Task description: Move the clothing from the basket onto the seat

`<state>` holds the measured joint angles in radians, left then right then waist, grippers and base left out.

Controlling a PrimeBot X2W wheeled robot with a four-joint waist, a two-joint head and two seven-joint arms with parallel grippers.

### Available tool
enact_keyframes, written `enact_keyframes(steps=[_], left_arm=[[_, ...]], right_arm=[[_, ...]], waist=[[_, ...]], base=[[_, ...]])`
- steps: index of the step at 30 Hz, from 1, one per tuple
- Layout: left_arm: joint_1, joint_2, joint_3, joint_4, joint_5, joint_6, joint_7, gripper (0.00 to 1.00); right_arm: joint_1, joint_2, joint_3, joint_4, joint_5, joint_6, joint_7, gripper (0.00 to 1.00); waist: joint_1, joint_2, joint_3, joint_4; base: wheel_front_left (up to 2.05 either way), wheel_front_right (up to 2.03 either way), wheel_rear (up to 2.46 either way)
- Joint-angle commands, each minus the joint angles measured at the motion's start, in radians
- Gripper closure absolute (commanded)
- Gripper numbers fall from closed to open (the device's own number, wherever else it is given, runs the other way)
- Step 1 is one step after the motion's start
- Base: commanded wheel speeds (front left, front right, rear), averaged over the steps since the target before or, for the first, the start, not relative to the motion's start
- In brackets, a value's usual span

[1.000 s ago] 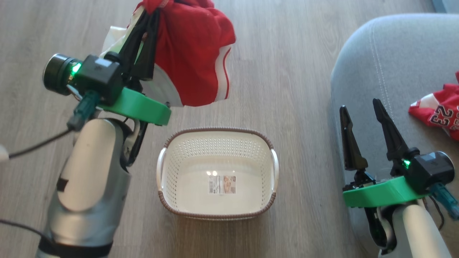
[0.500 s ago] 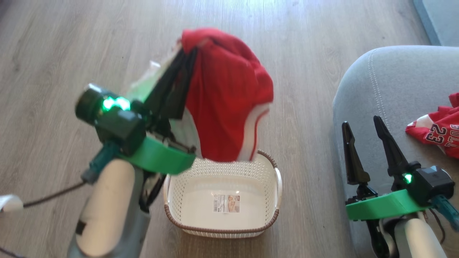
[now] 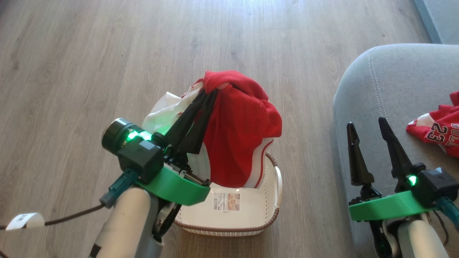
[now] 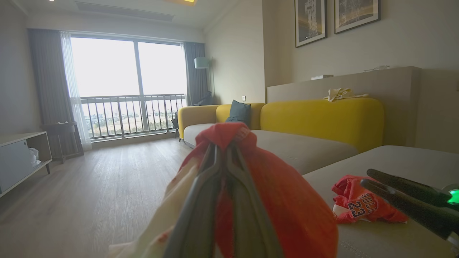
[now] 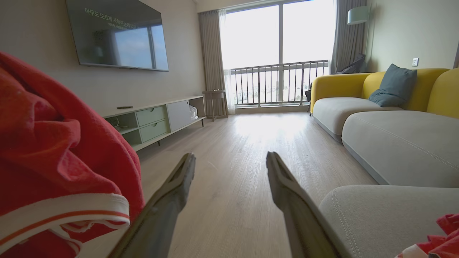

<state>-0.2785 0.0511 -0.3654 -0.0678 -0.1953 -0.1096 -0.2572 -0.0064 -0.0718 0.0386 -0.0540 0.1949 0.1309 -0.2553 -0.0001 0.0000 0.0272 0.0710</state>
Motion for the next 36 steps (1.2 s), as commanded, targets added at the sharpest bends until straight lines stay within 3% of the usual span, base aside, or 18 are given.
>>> enact_keyframes(steps=[1,20,26,30,36], left_arm=[[-0.035,-0.001,0.025,-0.043,-0.001,0.006,-0.005,1.00],[-0.047,-0.001,0.020,-0.031,-0.005,0.013,-0.005,1.00],[-0.052,-0.001,0.024,-0.015,0.003,0.008,-0.005,1.00],[-0.056,-0.001,0.019,0.000,0.017,0.001,-0.005,1.00],[-0.064,-0.001,-0.022,0.011,0.055,-0.010,-0.005,1.00]], right_arm=[[-0.012,-0.014,0.019,-0.035,0.002,0.000,-0.006,0.00],[-0.012,-0.046,0.037,-0.049,0.003,0.000,-0.006,0.00],[-0.008,-0.116,0.150,-0.073,0.008,0.000,-0.006,0.00],[-0.021,-0.220,0.313,-0.095,0.030,0.000,-0.006,0.00],[-0.066,-0.300,0.419,-0.103,0.025,0.000,-0.006,0.00]], waist=[[0.0001,0.0000,0.001,0.002],[0.0001,0.0000,0.004,-0.004],[0.0001,0.0000,0.011,-0.007],[0.0001,0.0000,0.018,-0.011],[0.0001,0.0000,0.023,-0.014]], base=[[0.00,0.00,0.00],[0.00,0.00,0.00],[0.00,0.00,0.00],[0.00,0.00,0.00],[0.00,0.00,0.00]])
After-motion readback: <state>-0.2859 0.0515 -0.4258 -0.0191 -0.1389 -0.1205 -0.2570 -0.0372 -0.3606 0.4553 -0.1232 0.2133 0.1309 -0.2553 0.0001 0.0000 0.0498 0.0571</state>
